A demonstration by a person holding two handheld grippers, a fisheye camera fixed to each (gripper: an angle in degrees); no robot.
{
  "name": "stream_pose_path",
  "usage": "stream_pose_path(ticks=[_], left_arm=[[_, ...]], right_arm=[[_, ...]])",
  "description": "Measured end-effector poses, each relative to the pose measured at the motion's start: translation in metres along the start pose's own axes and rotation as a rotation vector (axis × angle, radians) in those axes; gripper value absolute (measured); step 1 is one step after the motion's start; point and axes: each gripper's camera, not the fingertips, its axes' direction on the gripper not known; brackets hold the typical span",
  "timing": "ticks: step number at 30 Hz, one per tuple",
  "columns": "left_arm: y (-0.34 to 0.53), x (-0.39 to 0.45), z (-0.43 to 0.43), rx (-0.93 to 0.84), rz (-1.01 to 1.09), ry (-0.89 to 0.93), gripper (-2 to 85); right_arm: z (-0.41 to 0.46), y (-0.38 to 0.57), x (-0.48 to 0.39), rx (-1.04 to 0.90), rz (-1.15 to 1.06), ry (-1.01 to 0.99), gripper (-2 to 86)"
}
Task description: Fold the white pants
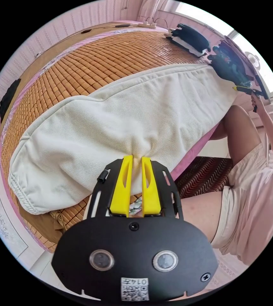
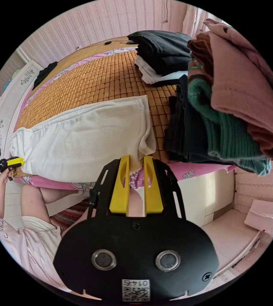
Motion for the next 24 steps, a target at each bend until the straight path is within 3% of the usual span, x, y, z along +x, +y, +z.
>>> stream_pose_path(ticks=[8,13,17,24], left_arm=[[-0.055,0.07,-0.018,0.076,0.29,-0.372,3.4],[-0.118,0.072,0.015,0.111,0.326,-0.256,8.8],[-0.164,0.063,0.042,0.104,0.283,-0.228,11.1],[-0.195,0.042,0.075,-0.048,0.297,-0.134,4.1]], right_arm=[[-0.019,-0.013,-0.023,0.198,-0.109,0.101,7.9],[0.026,-0.075,-0.022,0.154,-0.086,0.066,11.9],[0.078,-0.11,-0.017,0.045,-0.041,-0.041,7.6],[0.011,-0.087,-0.053,0.202,-0.131,0.115,2.5]])
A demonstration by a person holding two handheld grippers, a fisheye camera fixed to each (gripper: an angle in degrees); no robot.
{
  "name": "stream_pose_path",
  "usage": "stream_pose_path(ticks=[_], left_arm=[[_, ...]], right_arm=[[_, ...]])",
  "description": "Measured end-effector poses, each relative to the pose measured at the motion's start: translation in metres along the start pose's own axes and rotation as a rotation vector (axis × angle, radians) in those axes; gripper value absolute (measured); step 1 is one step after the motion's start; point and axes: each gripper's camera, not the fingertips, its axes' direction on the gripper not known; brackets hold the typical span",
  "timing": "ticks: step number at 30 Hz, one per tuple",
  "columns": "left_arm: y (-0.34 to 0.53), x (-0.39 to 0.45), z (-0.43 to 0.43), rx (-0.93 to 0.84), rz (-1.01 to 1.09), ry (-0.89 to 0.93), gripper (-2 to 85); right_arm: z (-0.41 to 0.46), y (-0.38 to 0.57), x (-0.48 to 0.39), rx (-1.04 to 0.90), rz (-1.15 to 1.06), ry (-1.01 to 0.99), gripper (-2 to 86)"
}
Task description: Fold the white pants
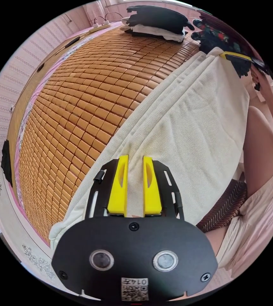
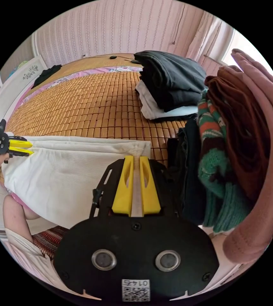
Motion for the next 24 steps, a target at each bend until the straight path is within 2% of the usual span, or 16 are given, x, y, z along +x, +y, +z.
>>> stream_pose_path(ticks=[1,5,8,9,11,12,13,16,19,21,24], left_arm=[[0.005,0.001,-0.005,0.008,0.046,-0.02,1.7],[0.016,-0.009,-0.048,0.116,0.047,-0.075,0.9],[0.021,-0.041,-0.073,0.29,-0.123,-0.052,2.1],[0.018,-0.053,-0.063,0.301,-0.182,-0.022,2.7],[0.009,-0.065,-0.031,0.196,-0.239,0.032,3.7],[0.007,-0.069,-0.011,0.126,-0.26,0.072,4.4],[0.014,-0.073,-0.016,0.193,-0.282,0.074,4.6],[0.032,-0.083,-0.038,0.235,-0.307,0.104,4.9],[0.065,-0.075,-0.074,0.323,-0.275,0.127,4.7],[0.09,-0.068,-0.09,0.353,-0.267,0.144,4.6],[0.14,-0.062,-0.106,0.382,-0.329,0.171,4.4]], right_arm=[[-0.005,-0.001,-0.001,0.003,-0.005,0.003,2.5],[-0.017,-0.028,0.002,-0.023,-0.031,0.011,2.4],[0.013,-0.057,0.01,-0.114,-0.03,0.036,3.4],[0.031,-0.066,0.012,-0.147,-0.023,0.031,4.3],[0.052,-0.072,0.012,-0.221,-0.023,0.019,5.9],[0.051,-0.07,0.006,-0.229,-0.047,0.012,6.3],[0.046,-0.067,0.003,-0.219,-0.062,0.009,6.5],[0.022,-0.036,-0.01,-0.198,-0.115,0.037,4.1],[0.025,0.005,-0.023,-0.282,-0.148,0.009,0.1],[0.05,0.033,-0.029,-0.416,-0.17,0.031,-0.6],[0.061,0.042,-0.024,-0.383,-0.134,0.007,-0.9]])
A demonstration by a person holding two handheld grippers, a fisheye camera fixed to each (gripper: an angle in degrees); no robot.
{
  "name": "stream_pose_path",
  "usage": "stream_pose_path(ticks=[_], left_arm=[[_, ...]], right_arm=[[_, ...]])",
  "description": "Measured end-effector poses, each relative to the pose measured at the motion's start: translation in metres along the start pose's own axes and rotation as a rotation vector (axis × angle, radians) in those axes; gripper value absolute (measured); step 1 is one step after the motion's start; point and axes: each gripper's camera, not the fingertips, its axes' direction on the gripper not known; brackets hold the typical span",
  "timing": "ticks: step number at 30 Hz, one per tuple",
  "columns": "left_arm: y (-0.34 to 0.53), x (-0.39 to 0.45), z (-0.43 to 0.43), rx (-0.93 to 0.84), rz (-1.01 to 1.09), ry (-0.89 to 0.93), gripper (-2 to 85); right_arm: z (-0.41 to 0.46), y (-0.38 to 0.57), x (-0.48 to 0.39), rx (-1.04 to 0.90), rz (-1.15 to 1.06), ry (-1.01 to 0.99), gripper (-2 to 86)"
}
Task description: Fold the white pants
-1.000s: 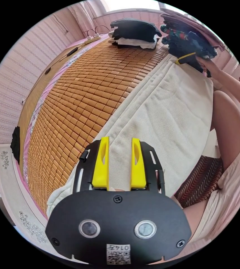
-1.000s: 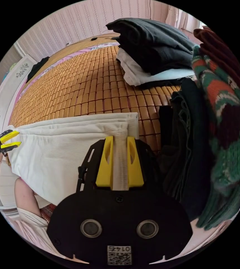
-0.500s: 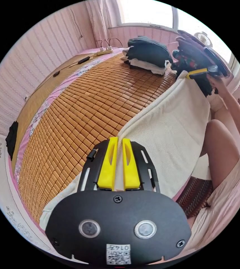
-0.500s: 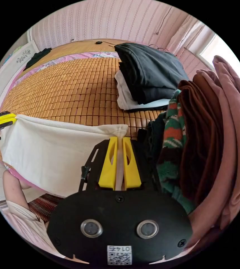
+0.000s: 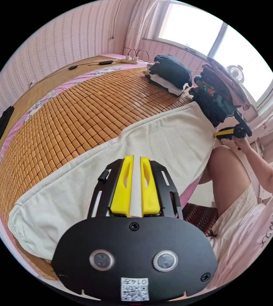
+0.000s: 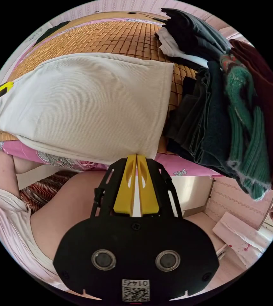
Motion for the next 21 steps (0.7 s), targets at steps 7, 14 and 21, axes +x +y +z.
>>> stream_pose_path(ticks=[7,14,21], left_arm=[[0.148,-0.065,-0.097,0.08,-0.359,-0.089,6.3],[0.272,-0.126,-0.173,0.144,-0.615,-0.221,7.7],[0.286,-0.185,-0.206,0.209,-0.45,-0.255,13.2]], right_arm=[[-0.003,-0.031,-0.008,-0.105,-0.085,0.078,-0.9],[-0.1,-0.095,-0.12,0.212,-0.417,0.001,1.0],[-0.154,-0.215,-0.372,0.383,-0.979,-0.273,9.2]])
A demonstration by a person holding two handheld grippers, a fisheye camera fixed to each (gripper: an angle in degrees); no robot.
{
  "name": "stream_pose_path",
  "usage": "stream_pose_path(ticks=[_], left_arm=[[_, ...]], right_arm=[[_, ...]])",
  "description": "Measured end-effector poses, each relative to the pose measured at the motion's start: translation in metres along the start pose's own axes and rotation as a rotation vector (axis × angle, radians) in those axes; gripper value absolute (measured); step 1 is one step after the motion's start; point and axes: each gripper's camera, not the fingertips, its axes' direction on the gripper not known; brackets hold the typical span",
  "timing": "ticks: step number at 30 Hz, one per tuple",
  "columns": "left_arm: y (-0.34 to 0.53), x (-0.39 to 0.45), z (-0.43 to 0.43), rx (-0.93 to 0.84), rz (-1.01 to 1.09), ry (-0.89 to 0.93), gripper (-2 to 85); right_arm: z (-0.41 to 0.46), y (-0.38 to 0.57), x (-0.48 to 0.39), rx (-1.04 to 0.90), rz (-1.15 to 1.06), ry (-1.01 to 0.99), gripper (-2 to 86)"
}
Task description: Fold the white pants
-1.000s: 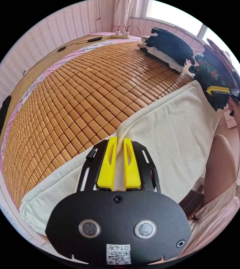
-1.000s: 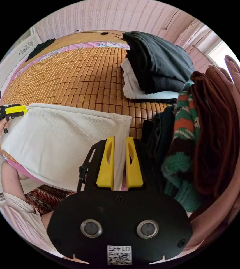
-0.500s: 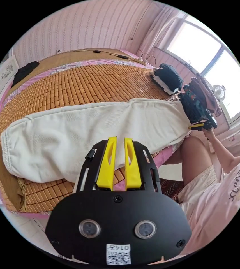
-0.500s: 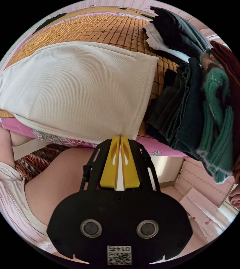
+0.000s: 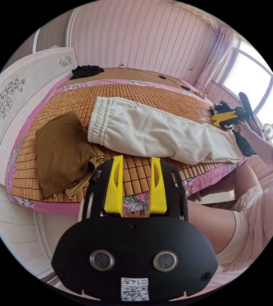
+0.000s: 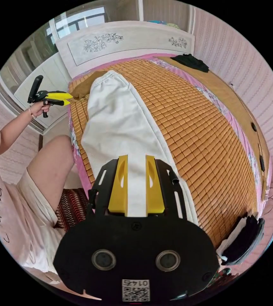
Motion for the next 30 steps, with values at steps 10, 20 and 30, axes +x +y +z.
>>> stream_pose_path(ticks=[10,20,30], left_arm=[[-0.1,-0.1,0.033,-0.089,-0.027,0.019,13.4],[-0.132,-0.062,-0.043,-0.081,0.037,0.06,0.3],[-0.102,-0.126,0.036,-0.416,-0.226,-0.084,6.6]], right_arm=[[0.124,-0.219,0.011,-0.204,-0.024,-0.083,14.6],[0.116,-0.213,0.022,-0.18,-0.074,-0.076,3.5],[0.099,-0.168,-0.003,-0.098,-0.034,-0.071,3.2]])
